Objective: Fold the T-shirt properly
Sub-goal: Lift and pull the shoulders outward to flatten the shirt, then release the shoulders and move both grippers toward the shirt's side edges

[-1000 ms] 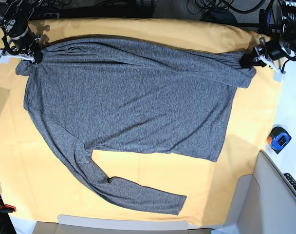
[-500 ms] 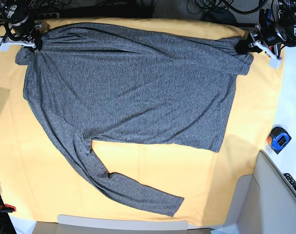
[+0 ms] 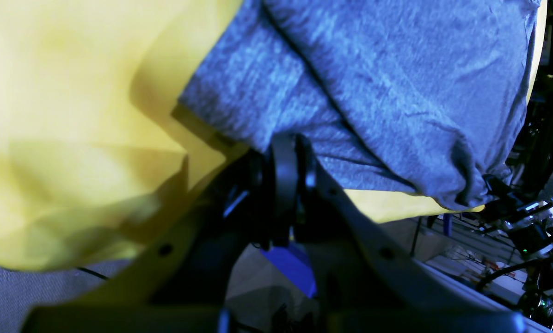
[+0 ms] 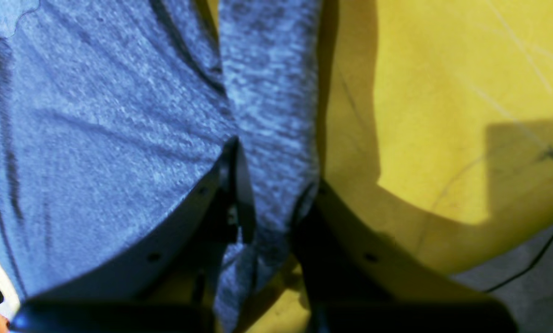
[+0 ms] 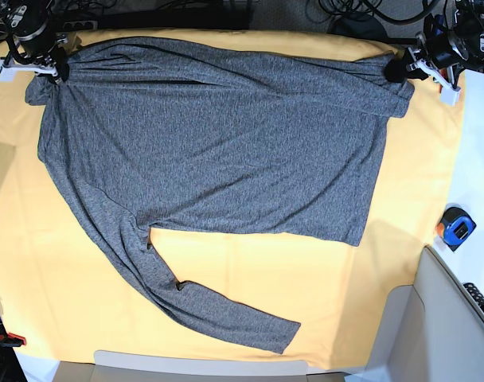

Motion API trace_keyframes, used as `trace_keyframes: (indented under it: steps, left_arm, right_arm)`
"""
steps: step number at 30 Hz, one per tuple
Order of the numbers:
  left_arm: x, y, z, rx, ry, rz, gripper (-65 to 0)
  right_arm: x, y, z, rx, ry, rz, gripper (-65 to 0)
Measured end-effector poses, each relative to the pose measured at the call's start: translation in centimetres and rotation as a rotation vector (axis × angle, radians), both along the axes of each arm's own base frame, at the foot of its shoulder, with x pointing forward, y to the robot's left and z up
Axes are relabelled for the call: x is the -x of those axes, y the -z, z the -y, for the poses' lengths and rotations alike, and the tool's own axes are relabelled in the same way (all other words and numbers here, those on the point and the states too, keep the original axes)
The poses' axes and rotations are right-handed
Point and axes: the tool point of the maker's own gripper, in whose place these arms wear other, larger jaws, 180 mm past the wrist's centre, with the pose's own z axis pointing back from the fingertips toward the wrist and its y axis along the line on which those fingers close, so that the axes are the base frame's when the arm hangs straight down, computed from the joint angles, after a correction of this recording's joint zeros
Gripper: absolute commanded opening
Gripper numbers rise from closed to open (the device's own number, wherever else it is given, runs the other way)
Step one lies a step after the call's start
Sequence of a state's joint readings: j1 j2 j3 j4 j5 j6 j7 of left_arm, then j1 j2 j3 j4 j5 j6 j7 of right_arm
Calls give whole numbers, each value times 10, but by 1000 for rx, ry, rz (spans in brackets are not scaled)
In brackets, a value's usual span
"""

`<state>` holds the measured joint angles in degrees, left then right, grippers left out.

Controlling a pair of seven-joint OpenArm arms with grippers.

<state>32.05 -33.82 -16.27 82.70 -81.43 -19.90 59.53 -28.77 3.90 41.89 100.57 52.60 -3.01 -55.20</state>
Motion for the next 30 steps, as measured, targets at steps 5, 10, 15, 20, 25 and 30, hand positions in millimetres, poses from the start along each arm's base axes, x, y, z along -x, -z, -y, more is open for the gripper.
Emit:
trace_keyframes:
  steps: [5,10,15,20,25,30]
  left_arm:
    - [0,0,0,0,0,1,-649]
    - [0,0,0,0,-2,-1,-626]
    - [0,0,0,2,-2,-3,-555]
    - [0,-1,0,2,0,-2,-527]
    - [0,-1,0,3,0,-1,-518]
    - [-3,-5,1,-10,18,8,-518]
  right_arm:
    - [2,4,0,-16,6,5,-650]
    - [3,7,-3,-62,-10,-2,-502]
    - [-1,4,-6,-86,-12,24,-374]
    - [2,2,-7,-106,-3,38,-373]
    - [15,-1,-14,-120,-12,16,-373]
    - [38,-12,-20,-82,-44,-75,-373]
